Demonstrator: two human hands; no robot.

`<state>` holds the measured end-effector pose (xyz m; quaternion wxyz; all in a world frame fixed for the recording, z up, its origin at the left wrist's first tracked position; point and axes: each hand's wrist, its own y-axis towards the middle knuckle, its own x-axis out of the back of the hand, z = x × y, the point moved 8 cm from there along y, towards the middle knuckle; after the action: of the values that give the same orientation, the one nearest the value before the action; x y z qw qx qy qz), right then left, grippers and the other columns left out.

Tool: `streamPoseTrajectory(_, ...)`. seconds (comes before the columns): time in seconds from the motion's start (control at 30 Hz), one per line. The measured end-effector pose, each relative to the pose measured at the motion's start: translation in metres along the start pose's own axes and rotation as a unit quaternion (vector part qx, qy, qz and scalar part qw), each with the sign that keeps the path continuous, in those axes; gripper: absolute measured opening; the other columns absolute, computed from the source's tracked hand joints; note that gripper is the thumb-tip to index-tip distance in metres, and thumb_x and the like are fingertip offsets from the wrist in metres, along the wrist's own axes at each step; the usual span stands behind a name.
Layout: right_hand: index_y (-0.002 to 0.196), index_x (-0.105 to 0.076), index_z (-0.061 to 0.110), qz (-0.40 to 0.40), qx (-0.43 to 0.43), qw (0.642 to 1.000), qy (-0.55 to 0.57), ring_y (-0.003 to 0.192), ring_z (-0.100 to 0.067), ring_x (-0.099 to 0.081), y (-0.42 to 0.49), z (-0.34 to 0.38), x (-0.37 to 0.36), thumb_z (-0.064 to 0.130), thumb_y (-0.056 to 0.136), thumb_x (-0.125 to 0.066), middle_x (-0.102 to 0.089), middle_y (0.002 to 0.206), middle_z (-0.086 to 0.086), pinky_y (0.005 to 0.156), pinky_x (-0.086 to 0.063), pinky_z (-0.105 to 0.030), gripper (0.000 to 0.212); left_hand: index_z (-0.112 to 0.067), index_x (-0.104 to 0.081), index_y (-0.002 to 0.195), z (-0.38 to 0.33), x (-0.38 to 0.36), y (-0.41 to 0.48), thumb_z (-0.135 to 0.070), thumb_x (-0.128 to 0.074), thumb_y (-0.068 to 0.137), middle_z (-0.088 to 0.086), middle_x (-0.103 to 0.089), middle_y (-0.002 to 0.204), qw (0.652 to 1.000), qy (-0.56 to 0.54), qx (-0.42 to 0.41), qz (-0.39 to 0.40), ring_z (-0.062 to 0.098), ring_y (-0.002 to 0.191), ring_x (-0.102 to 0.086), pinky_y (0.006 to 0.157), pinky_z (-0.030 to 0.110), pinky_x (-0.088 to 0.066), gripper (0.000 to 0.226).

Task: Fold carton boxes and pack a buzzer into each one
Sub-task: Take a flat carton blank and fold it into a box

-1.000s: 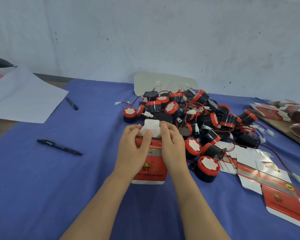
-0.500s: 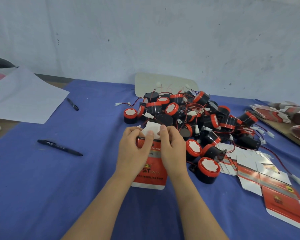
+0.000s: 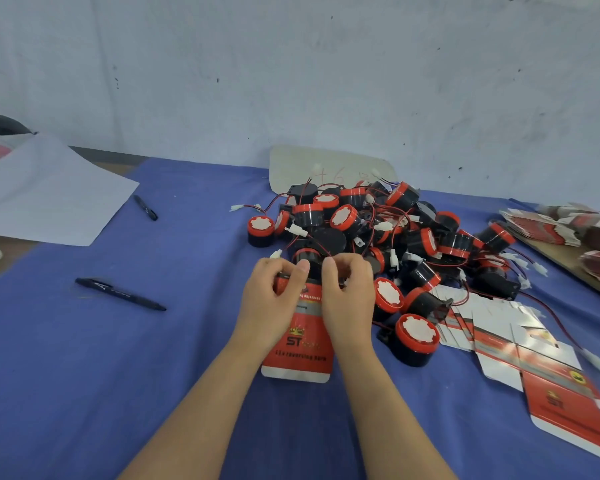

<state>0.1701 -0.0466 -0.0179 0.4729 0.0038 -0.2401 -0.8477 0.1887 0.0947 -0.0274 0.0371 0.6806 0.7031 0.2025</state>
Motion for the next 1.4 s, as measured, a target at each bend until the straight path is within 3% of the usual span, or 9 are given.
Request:
streamPoseTrajectory(0.17,0.102,-0.069,0.018,0.286,-0.209,0.919,0.170,0.087,-0.018,-0.069,-0.009,-0.011,-0.026,0.020,0.093,-0.057,-0.072,0.100,-0.006,0.077,-0.057,-0.032,0.015,-0.019,-0.059,0.074,-0.023,0.014,-0.003,-0.054,-0.050,0.084,-0.009,-0.055,0.091,0.994,0.027,-0.105,-0.028,0.003,0.084,-0.058,0.073,0.011,-0.044,0.037)
streamPoseTrajectory(0.3,0.100,-0.072,0.015,0.428,-0.238,0.847,0.206,0.084,-0.019,-0.070,-0.020,-0.010,-0.016,0.031,0.079,-0.065,-0.073,0.096,-0.010,0.074,-0.057,-0.030,0.027,-0.019,-0.066,0.075,-0.043,0.005,-0.009,-0.048,-0.059,0.088,-0.015,-0.057,0.105,0.982,0.038,-0.180,0.044,-0.001,0.095,-0.058,0.079,0.009,-0.044,0.033)
streamPoseTrajectory(0.63,0.095,-0.068,0.009,0.487,-0.235,0.826,0.159,0.077,-0.014,-0.070,-0.029,-0.015,-0.017,0.028,0.078,-0.060,-0.073,0.086,-0.005,0.072,-0.057,-0.024,0.026,-0.023,-0.067,0.096,-0.039,-0.004,-0.011,-0.061,-0.054,0.079,-0.019,-0.067,0.092,0.982,0.001,-0.113,0.150,0.001,0.083,-0.066,0.071,0.013,-0.051,0.043)
streamPoseTrajectory(0.83,0.105,-0.066,0.004,0.411,-0.257,0.854,0.192,0.087,-0.022,-0.069,-0.022,-0.021,-0.018,0.051,0.078,-0.055,-0.071,0.094,-0.011,0.074,-0.057,-0.031,0.054,-0.022,-0.067,0.086,-0.025,0.005,-0.002,-0.073,-0.051,0.072,-0.009,-0.071,0.086,0.989,-0.050,-0.064,0.126,0.007,0.073,-0.069,0.064,0.015,-0.052,0.056)
streamPoseTrajectory(0.97,0.114,-0.066,0.015,0.317,-0.245,0.887,0.229,0.096,-0.021,-0.070,-0.007,-0.019,-0.019,0.062,0.071,-0.052,-0.072,0.106,-0.009,0.077,-0.055,-0.031,0.065,-0.022,-0.064,0.082,-0.010,0.025,0.005,-0.068,-0.047,0.078,-0.008,-0.070,0.083,0.997,-0.061,-0.031,-0.020,0.003,0.073,-0.066,0.062,0.010,-0.048,0.048)
streamPoseTrajectory(1.07,0.119,-0.062,0.028,0.297,-0.206,0.897,0.253,0.100,-0.016,-0.068,-0.009,-0.009,-0.027,0.067,0.061,-0.063,-0.071,0.111,-0.001,0.085,-0.054,-0.034,0.070,-0.032,-0.059,0.094,-0.022,0.035,-0.002,-0.057,-0.051,0.090,-0.016,-0.060,0.104,0.985,-0.020,-0.120,-0.124,-0.006,0.097,-0.057,0.080,0.005,-0.041,0.026)
streamPoseTrajectory(1.23,0.119,-0.058,0.037,0.160,-0.052,0.963,0.208,0.105,-0.007,-0.064,-0.005,0.012,-0.017,0.032,0.092,-0.061,-0.065,0.116,0.011,0.093,-0.052,-0.032,0.028,-0.056,-0.024,0.127,-0.020,0.020,-0.005,-0.068,-0.034,0.084,-0.052,-0.026,0.127,0.990,-0.007,-0.107,-0.089,-0.026,0.121,-0.025,0.099,-0.001,-0.022,0.045)
streamPoseTrajectory(1.3,0.125,-0.052,0.031,0.105,0.017,0.975,0.193,0.114,-0.006,-0.058,-0.002,0.023,-0.006,0.015,0.092,-0.054,-0.061,0.122,0.010,0.101,-0.047,-0.036,0.037,-0.044,-0.038,0.132,-0.010,0.015,-0.001,-0.065,-0.029,0.090,-0.034,-0.039,0.137,0.995,0.024,-0.066,-0.068,-0.011,0.127,-0.034,0.107,0.014,-0.029,0.049)
streamPoseTrajectory(1.4,0.133,-0.047,0.029,0.081,0.058,0.984,0.149,0.126,-0.006,-0.048,-0.004,0.029,-0.003,0.022,0.088,-0.047,-0.053,0.135,0.008,0.108,-0.040,-0.040,0.045,-0.033,-0.059,0.114,0.011,0.003,0.003,-0.051,-0.035,0.099,-0.014,-0.066,0.111,0.997,-0.060,0.048,0.008,-0.006,0.100,-0.059,0.086,0.013,-0.047,0.034)
